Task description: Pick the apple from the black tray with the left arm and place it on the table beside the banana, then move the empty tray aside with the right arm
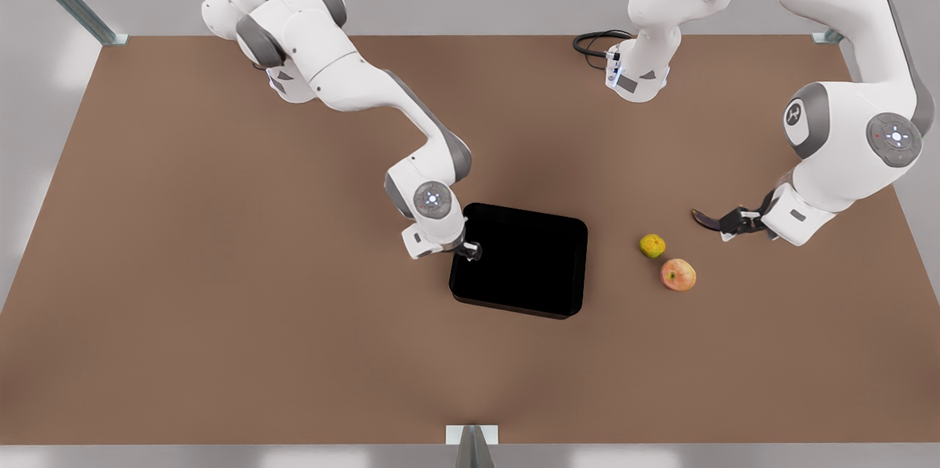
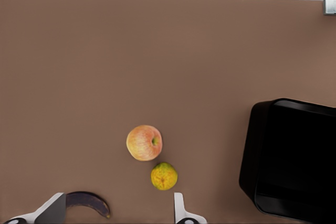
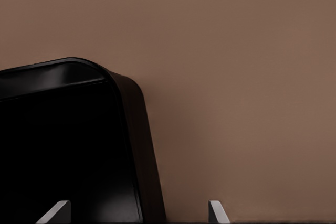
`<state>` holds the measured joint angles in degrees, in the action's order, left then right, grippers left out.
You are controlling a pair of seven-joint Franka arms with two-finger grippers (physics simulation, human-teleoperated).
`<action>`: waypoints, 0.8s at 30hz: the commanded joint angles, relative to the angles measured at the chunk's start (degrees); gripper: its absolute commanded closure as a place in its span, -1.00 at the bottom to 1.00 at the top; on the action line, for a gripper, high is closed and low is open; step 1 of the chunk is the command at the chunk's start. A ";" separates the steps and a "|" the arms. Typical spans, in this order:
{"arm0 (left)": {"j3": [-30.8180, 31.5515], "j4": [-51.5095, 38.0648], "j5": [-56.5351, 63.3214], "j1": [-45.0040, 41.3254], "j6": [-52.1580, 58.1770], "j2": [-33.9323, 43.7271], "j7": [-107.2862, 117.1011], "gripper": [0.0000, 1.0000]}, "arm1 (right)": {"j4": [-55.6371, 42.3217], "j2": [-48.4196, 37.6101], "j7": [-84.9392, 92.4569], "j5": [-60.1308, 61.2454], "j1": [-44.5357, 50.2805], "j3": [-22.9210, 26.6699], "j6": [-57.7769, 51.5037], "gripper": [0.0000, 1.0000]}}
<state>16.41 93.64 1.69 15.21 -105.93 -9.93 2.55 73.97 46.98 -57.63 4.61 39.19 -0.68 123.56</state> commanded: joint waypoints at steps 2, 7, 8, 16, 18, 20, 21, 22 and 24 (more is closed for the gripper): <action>0.02 -0.03 -0.02 0.09 0.99 0.09 -2.73 -1.00 | -0.05 0.75 -7.85 0.22 0.45 -0.82 2.73 -0.96; 0.11 -0.03 0.07 0.09 1.16 0.09 -2.82 -1.00 | 1.44 1.19 -2.84 -0.13 0.54 -0.82 4.49 -0.89; 0.11 0.05 0.07 0.09 1.16 0.09 -2.91 -1.00 | 1.44 1.19 -1.88 -0.13 0.45 -0.73 4.49 -0.86; 0.11 0.23 0.16 0.00 1.96 0.09 -3.08 -1.00 | 1.88 1.19 1.02 0.05 0.36 -0.73 4.58 0.08; 0.20 0.14 0.16 0.00 2.04 0.09 -3.08 -1.00 | 2.23 1.19 1.73 0.05 0.36 -0.73 4.93 0.08; 0.11 0.14 0.16 0.00 2.04 0.09 -3.08 -1.00 | 2.41 1.19 1.73 0.05 0.27 -0.73 5.37 0.10; 0.11 0.14 0.16 0.00 2.04 0.09 -3.08 -1.00 | 2.32 1.19 1.73 0.05 -0.08 -0.73 5.37 0.19; 0.11 0.14 0.16 0.00 2.04 0.09 -3.08 -1.00 | 2.41 1.19 1.81 0.14 -0.08 -0.73 5.28 0.28; 0.20 0.14 0.16 0.00 2.04 0.09 -3.08 -1.00 | 2.41 1.19 2.61 0.40 -0.08 -0.90 5.28 0.43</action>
<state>16.52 93.81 1.79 15.23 -104.11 -9.90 0.30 76.40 48.24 -57.62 4.84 39.11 -1.54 128.52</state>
